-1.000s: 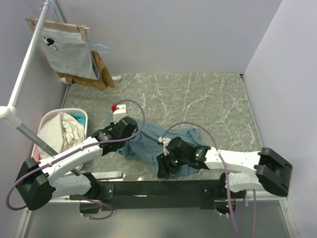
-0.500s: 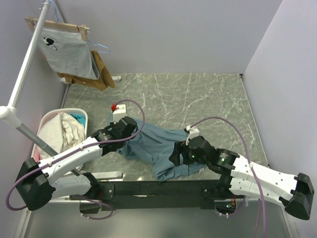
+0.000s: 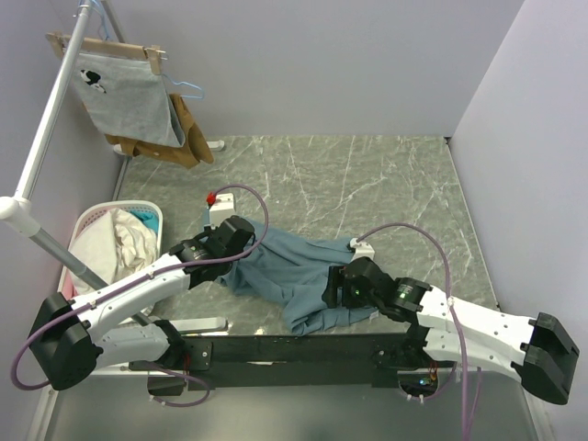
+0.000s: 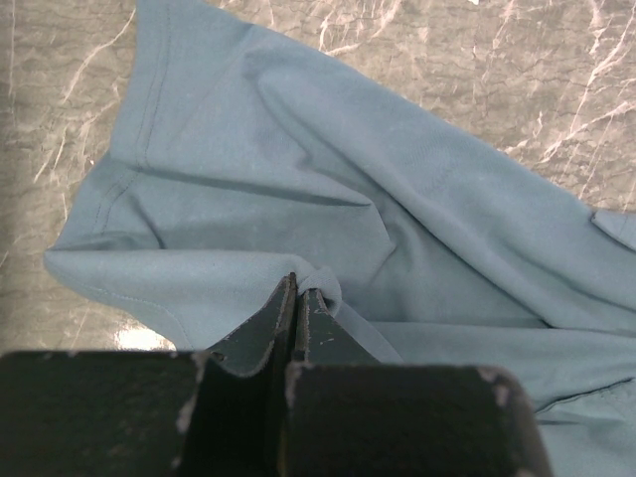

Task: Fold and stack the t-shirts
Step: Flatten out the tshirt

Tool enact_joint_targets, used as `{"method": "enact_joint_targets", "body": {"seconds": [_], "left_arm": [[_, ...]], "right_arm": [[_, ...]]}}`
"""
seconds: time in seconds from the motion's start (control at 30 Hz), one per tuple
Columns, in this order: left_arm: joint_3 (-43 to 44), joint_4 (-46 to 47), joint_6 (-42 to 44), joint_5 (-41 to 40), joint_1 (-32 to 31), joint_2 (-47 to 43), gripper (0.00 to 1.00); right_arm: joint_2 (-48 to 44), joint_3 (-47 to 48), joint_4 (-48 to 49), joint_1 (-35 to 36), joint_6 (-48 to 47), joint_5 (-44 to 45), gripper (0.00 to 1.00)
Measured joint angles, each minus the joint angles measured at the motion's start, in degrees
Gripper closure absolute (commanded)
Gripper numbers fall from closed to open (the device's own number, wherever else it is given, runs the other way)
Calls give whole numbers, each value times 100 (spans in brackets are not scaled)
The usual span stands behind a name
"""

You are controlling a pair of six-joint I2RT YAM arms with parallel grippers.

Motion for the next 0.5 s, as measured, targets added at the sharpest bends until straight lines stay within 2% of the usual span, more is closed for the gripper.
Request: {"method": "enact_joint_targets", "body": {"seconds": [0.03, 0.1, 0.13, 0.2, 0.23, 0.27, 0.5], "left_arm": [[0, 0, 0, 0, 0, 0, 98], [0, 0, 0, 0, 0, 0, 98], [0, 0, 0, 0, 0, 0, 98], [0, 0, 2, 0, 0, 0, 98], [0, 0, 2, 0, 0, 0, 98], [0, 0, 9, 0, 0, 0, 98], [2, -20, 20, -9, 0, -2, 99]], "right_arm": [[13, -46, 74, -28, -9, -46, 24], [31, -146, 254, -98, -31, -160, 38], [39, -195, 354, -138, -52, -240, 56], [42, -223, 468, -184, -146, -369, 73], [42, -223, 527, -197, -175, -428, 91], [37, -223, 612, -212, -210, -496, 100], [-476, -4, 409, -256, -444, -382, 100]]}}
